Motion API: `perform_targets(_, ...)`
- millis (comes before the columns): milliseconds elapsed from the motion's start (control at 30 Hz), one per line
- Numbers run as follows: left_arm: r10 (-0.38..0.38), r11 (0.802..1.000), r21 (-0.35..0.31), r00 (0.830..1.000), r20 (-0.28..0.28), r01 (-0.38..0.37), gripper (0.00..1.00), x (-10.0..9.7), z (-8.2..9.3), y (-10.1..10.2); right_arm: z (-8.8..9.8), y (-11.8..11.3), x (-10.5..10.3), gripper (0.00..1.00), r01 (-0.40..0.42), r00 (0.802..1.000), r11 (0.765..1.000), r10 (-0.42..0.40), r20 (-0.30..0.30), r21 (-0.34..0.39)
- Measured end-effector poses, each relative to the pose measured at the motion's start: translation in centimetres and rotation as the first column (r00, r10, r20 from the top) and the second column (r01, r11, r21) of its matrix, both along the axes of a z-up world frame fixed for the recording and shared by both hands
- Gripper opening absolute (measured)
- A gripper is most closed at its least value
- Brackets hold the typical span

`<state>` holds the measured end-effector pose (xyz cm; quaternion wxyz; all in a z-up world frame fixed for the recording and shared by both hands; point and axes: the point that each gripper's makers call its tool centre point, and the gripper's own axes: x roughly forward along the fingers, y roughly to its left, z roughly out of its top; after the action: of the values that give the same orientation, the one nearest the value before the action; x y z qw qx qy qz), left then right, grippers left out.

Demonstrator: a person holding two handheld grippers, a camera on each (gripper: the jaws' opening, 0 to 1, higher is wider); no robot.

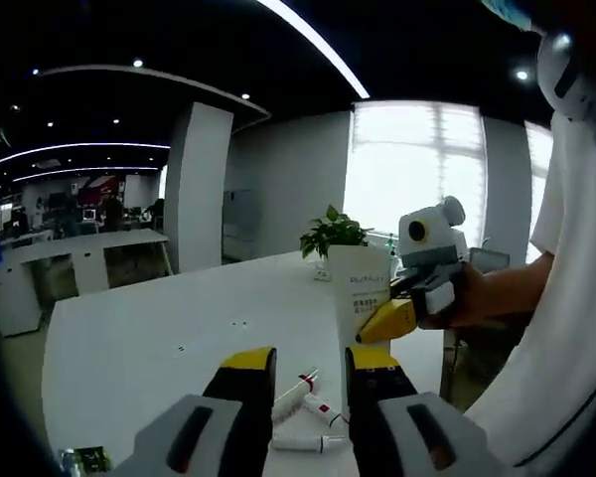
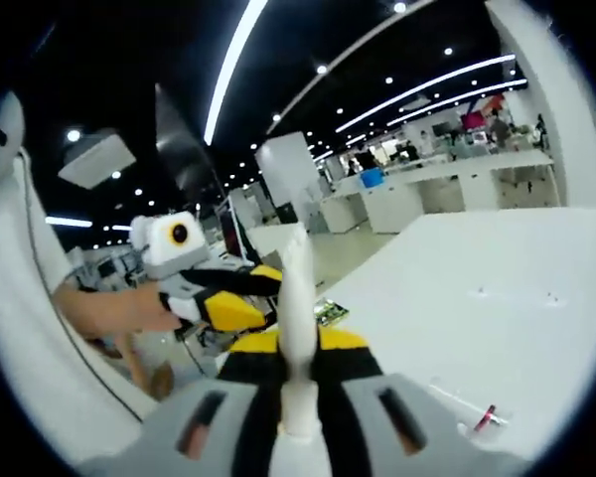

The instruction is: Arrange the skincare products in the storage area until every visible bottle or jar stands upright without overlapping.

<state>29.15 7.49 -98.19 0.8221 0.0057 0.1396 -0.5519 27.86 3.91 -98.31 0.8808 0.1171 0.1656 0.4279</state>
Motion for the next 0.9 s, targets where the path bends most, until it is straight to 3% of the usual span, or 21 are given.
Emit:
perform_targets(200, -0.051, 0.996, -0.072, 0.998, -0.024, 0.05, 0.38, -0.8, 1.4, -0.7, -0.4, 1.0, -1.0, 0.09, -0.085, 0.996, 0.996, 0.085, 0.004, -0.028)
perform_targets(500, -0.183, 0.979, -0.097, 0.983, -0.016, 0.181, 0.38, -2.5, 3.5, -2.2, -0.1, 2.3, -2.2, 0.09, -0.2, 0.979, 0.979, 0.201, 0.035, -0.042)
perform_targets(567, -0.234, 0.963, -0.147, 0.971, -0.045, 0.225, 0.38, -3.2, 4.4, -2.6, 0.1, 2.6, -2.5, 0.09, -0.227, 0.972, 0.973, 0.229, 0.048, -0.049)
perform_targets(667, -0.234, 0.962, -0.152, 0.972, -0.035, 0.226, 0.38, -3.4, 4.9, -3.0, 0.9, 3.1, -3.1, 0.09, -0.276, 0.957, 0.96, 0.279, 0.081, -0.044)
perform_targets(900, -0.328, 0.93, -0.2, 0.942, -0.067, 0.309, 0.38, -5.5, 5.3, -4.2, 1.0, 4.0, -4.3, 0.09, -0.362, 0.926, 0.929, 0.368, 0.088, -0.076)
